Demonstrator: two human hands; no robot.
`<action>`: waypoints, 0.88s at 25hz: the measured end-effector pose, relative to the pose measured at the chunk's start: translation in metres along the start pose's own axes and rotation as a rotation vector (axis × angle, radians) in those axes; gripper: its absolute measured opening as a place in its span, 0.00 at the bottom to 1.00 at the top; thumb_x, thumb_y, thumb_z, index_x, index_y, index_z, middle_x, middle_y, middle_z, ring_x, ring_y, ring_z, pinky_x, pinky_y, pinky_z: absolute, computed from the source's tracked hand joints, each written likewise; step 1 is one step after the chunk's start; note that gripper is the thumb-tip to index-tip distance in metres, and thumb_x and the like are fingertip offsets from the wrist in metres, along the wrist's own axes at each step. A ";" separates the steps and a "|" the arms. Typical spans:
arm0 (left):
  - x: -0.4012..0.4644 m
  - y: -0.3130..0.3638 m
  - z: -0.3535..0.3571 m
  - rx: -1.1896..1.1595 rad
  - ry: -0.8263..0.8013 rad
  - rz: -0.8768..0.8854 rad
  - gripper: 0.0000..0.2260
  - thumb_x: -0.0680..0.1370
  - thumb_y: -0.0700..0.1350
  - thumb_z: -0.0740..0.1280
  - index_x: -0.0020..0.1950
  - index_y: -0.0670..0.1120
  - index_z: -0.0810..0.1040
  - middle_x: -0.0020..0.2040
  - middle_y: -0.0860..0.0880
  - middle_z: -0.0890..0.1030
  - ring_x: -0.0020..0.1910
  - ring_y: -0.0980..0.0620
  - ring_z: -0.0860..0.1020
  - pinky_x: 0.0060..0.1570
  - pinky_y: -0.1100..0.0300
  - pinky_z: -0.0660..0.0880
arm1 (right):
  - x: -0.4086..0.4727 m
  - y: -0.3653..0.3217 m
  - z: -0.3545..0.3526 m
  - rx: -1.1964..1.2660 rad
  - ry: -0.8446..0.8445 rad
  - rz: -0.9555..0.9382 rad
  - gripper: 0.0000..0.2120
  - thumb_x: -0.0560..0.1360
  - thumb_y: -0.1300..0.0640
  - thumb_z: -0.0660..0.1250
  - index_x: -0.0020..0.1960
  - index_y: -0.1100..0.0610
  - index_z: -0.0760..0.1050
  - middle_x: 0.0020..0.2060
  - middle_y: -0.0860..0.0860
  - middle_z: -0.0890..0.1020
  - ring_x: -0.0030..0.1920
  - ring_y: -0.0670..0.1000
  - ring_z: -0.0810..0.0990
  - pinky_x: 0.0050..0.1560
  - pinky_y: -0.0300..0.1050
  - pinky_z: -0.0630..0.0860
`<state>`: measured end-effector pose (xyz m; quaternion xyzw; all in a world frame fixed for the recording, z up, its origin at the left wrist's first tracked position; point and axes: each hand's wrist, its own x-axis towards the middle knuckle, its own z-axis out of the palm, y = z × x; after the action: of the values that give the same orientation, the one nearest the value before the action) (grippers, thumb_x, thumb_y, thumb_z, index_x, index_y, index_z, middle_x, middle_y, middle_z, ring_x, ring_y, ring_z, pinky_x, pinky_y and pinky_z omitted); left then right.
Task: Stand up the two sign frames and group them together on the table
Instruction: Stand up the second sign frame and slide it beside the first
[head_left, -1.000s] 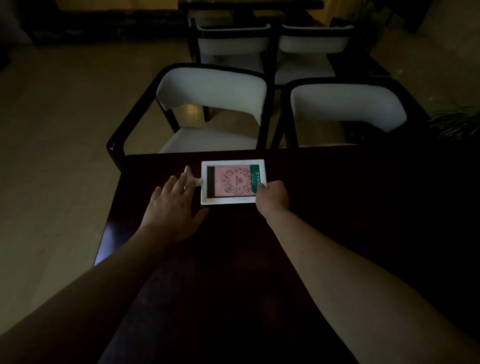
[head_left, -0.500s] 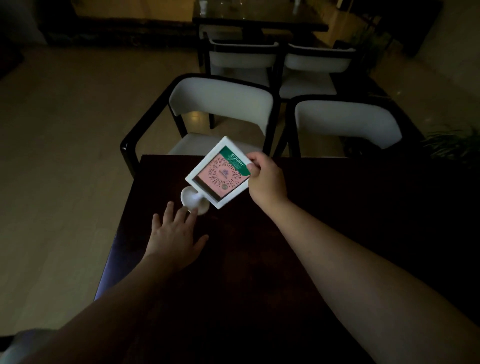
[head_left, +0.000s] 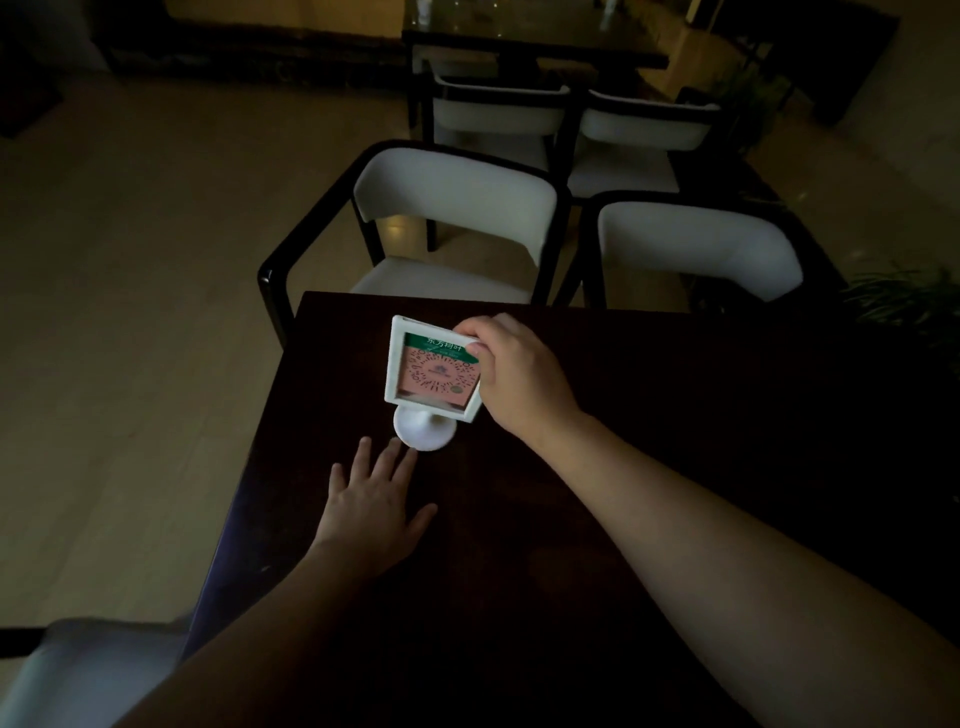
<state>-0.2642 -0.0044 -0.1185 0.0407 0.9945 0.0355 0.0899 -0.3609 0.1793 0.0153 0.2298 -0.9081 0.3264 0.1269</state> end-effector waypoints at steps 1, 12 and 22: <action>-0.002 0.000 0.001 -0.008 -0.002 0.000 0.37 0.77 0.69 0.52 0.80 0.52 0.49 0.81 0.49 0.51 0.78 0.40 0.44 0.72 0.35 0.53 | -0.003 -0.002 0.000 0.000 -0.009 -0.008 0.13 0.78 0.66 0.65 0.61 0.60 0.78 0.51 0.57 0.79 0.53 0.55 0.78 0.46 0.52 0.78; 0.010 0.000 0.000 -0.032 -0.011 0.023 0.37 0.76 0.69 0.52 0.80 0.51 0.49 0.81 0.49 0.50 0.78 0.41 0.42 0.71 0.33 0.52 | -0.020 0.013 0.008 0.192 -0.034 0.280 0.22 0.82 0.43 0.56 0.72 0.51 0.69 0.61 0.49 0.78 0.59 0.46 0.76 0.50 0.38 0.74; 0.032 0.000 0.006 -0.001 -0.051 0.052 0.40 0.75 0.71 0.51 0.79 0.53 0.42 0.81 0.51 0.43 0.77 0.41 0.37 0.70 0.31 0.46 | -0.082 0.041 0.053 0.014 -0.286 0.394 0.22 0.82 0.53 0.56 0.75 0.56 0.66 0.70 0.54 0.72 0.70 0.53 0.69 0.66 0.48 0.68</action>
<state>-0.2944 -0.0012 -0.1304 0.0675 0.9905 0.0372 0.1143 -0.3153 0.2002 -0.0783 0.0929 -0.9417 0.3154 -0.0710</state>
